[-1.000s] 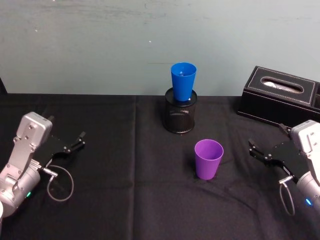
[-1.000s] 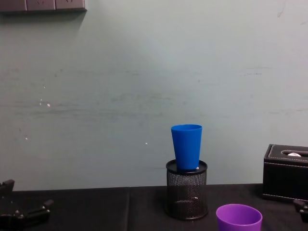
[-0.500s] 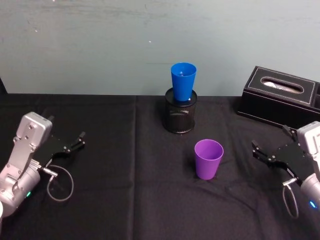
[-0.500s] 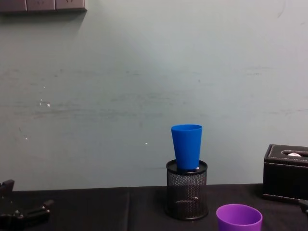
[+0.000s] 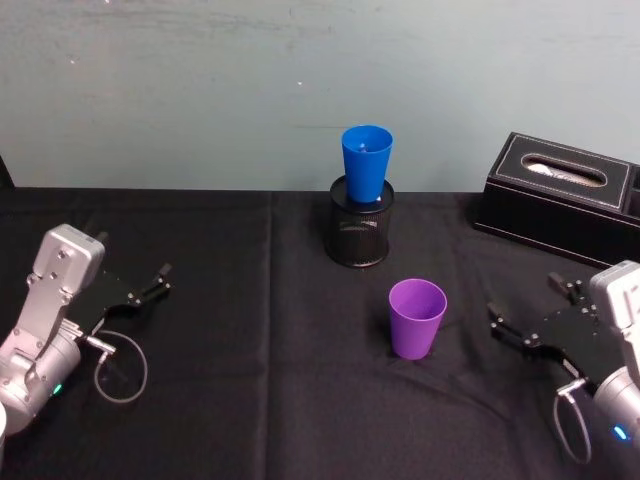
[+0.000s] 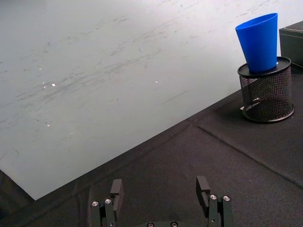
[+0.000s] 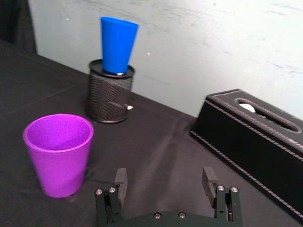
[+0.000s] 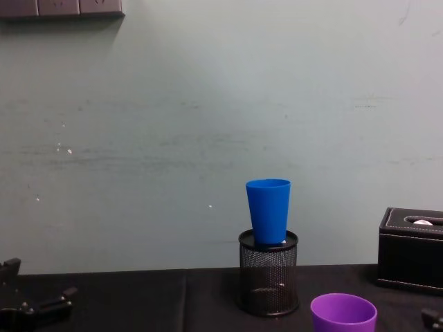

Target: Pick up one cup with a gripper and tap it against the other cup.

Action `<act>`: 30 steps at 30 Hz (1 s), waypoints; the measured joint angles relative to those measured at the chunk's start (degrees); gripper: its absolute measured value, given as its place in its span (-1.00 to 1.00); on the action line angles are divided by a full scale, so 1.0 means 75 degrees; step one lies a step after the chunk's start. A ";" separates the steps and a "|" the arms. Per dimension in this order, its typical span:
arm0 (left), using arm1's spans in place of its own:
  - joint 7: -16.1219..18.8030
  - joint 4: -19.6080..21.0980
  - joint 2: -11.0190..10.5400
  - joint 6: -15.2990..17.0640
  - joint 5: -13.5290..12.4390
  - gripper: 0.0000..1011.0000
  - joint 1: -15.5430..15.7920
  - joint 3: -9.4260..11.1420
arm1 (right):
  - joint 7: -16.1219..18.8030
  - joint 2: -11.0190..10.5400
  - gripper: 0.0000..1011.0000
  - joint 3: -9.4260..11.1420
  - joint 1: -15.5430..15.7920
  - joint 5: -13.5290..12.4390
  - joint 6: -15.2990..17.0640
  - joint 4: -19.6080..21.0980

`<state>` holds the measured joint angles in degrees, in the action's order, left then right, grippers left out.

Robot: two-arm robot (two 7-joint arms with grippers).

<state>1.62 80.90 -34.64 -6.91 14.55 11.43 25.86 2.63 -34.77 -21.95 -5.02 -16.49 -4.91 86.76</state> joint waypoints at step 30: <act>0.0000 0.0000 0.0000 0.0000 0.0000 1.00 0.0000 0.0000 | 0.1393 0.0408 0.98 0.0093 0.0338 -0.0113 -0.0392 0.0049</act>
<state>1.62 80.90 -34.64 -6.91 14.55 11.43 25.86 13.07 -31.71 -21.25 -2.48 -17.33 -7.85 87.13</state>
